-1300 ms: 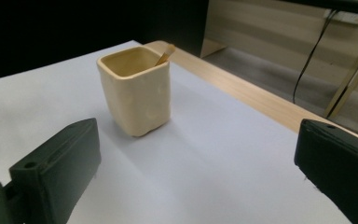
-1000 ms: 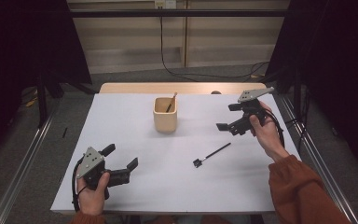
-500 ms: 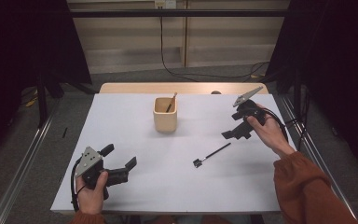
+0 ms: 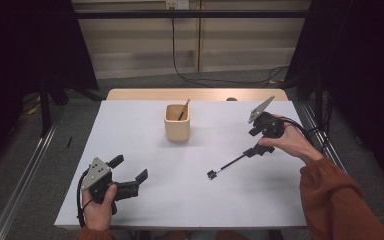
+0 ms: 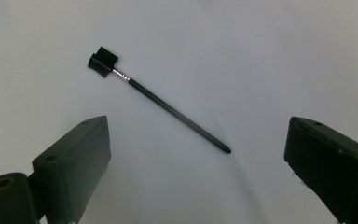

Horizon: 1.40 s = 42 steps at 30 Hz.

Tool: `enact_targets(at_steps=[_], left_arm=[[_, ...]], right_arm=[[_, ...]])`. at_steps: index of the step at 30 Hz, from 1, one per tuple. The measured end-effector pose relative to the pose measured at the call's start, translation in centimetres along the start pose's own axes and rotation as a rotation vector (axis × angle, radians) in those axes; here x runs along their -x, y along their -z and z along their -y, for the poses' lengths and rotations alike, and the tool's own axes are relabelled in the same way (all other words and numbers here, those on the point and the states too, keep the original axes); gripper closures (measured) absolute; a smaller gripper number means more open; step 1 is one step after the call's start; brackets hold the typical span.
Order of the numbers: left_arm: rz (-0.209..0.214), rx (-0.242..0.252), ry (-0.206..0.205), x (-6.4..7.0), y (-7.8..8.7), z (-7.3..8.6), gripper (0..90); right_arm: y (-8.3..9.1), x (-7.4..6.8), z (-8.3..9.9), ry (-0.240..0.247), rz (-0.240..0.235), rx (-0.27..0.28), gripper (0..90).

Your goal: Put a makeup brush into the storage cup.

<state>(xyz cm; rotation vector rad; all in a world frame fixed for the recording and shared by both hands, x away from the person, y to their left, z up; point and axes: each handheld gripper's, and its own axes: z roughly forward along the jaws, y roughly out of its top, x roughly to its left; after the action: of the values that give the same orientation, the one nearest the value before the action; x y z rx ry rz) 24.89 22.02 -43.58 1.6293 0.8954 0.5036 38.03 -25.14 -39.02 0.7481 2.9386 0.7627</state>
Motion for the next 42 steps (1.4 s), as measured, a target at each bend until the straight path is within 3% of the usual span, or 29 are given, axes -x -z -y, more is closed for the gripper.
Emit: enact_targets(at_steps=[5,8,13,23,26,30,34,42], left_arm=[[-0.002,0.006,0.006,-0.1,0.1,0.0,2.0],[0.005,-0.002,0.004,0.1,0.0,0.0,2.0],[0.009,-0.004,0.009,0.1,-0.1,0.1,1.9],[0.014,-0.010,0.000,0.1,-0.2,0.1,1.9],[0.015,-0.010,0.001,0.2,-0.2,0.1,1.9],[0.019,-0.015,-0.003,0.1,-0.2,0.1,2.1],[0.020,-0.015,-0.002,0.1,-0.2,0.1,2.1],[0.026,-0.022,0.000,0.0,-0.3,0.2,2.3]], right_arm=[[-0.7,0.5,0.5,0.000,-0.014,-0.086,7.8],[-0.9,0.7,0.9,-0.013,-0.039,-0.083,8.3],[-1.2,0.8,0.9,-0.014,-0.034,-0.095,8.4],[-2.5,0.5,0.2,0.094,-0.007,-0.143,15.4],[-3.2,0.6,0.0,0.146,-0.013,-0.185,27.6],[-4.2,0.6,-0.3,0.159,-0.028,-0.213,35.4],[-5.1,0.8,-0.3,0.162,-0.025,-0.250,40.8],[-5.8,1.1,-0.6,0.169,-0.032,-0.253,47.1]])
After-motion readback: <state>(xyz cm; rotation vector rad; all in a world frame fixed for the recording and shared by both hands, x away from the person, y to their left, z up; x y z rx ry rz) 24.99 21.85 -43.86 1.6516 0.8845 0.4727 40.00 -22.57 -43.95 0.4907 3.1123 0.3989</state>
